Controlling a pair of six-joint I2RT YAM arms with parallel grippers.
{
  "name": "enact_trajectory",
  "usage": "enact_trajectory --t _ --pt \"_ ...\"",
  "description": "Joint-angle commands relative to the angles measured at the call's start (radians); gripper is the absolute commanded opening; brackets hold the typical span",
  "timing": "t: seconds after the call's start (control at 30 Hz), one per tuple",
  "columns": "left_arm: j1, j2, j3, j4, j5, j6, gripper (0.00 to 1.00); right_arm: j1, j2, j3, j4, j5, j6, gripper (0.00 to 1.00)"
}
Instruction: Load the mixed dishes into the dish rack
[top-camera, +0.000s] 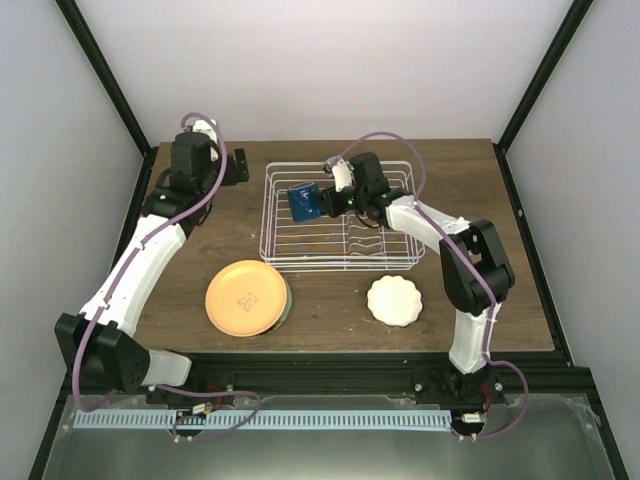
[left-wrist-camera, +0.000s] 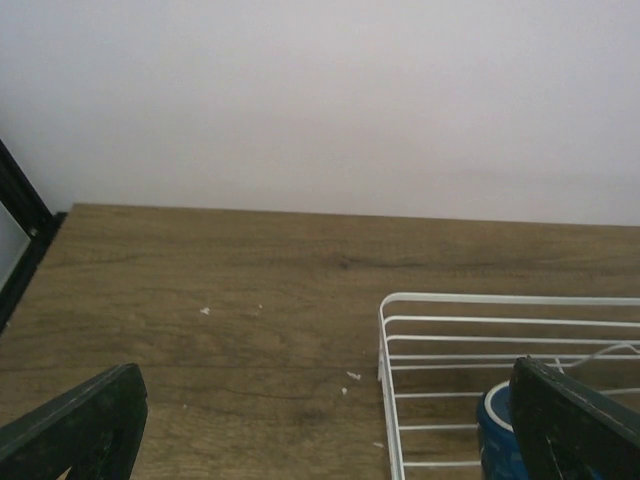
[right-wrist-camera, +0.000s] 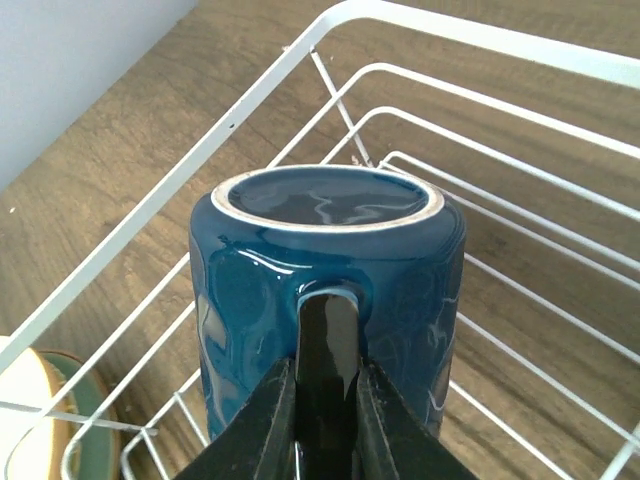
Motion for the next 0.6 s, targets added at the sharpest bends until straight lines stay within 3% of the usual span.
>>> enact_trajectory --t 0.0,0.3,0.57 --pt "0.028 0.02 0.028 -0.054 0.107 -0.037 1.0 0.012 -0.109 -0.103 0.41 0.057 -0.045 0.01" --pt "0.039 0.043 0.0 -0.034 0.118 -0.016 1.0 0.038 -0.047 -0.17 0.639 0.067 -0.04 0.01" --pt "0.065 0.05 -0.013 -0.037 0.143 -0.017 1.0 0.075 0.06 -0.097 0.678 0.063 -0.061 0.01"
